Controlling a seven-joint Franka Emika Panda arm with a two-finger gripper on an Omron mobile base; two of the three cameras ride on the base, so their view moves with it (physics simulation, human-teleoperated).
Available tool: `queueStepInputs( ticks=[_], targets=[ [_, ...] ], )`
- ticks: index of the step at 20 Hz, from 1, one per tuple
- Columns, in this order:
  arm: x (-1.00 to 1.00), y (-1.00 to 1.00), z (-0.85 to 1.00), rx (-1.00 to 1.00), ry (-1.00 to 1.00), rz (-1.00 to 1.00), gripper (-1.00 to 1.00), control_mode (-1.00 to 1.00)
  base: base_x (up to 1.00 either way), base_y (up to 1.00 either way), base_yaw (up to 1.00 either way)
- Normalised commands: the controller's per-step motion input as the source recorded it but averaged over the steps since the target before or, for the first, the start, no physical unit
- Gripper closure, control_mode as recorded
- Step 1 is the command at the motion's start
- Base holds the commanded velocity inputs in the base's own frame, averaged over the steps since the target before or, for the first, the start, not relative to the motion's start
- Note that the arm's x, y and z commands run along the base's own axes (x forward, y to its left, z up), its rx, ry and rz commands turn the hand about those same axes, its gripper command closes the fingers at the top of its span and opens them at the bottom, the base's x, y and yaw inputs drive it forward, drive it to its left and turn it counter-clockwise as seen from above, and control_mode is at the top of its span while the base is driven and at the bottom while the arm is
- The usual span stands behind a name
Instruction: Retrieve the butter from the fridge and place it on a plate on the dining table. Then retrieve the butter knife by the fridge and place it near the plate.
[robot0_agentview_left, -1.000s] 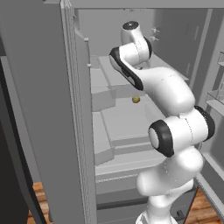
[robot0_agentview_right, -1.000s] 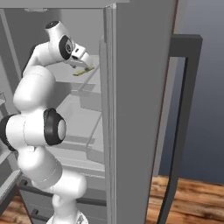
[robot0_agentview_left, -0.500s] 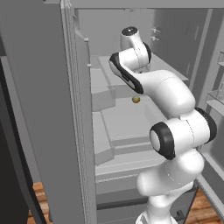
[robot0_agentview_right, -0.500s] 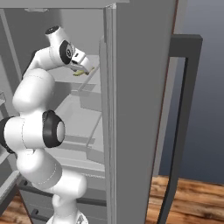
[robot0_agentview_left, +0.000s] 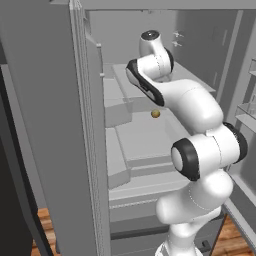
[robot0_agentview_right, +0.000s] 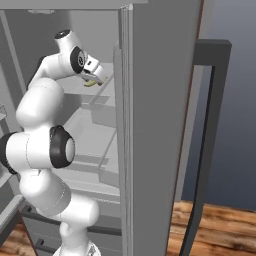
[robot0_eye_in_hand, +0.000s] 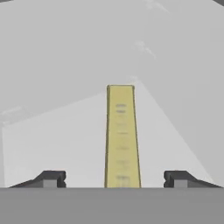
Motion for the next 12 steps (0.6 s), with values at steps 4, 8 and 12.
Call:
queueStepInputs(
  ticks=[4,8,12],
  targets=[
    [0.00,0.00,-0.19,0.01,0.09,0.00,1.00,-1.00,0.00,0.00,0.00],
    [0.00,0.00,-0.11,0.00,0.07,0.00,1.00,-1.00,0.00,0.00,0.00],
    [0.00,0.00,-0.01,0.00,0.00,0.00,1.00,-1.00,0.00,0.00,0.00]
  ],
)
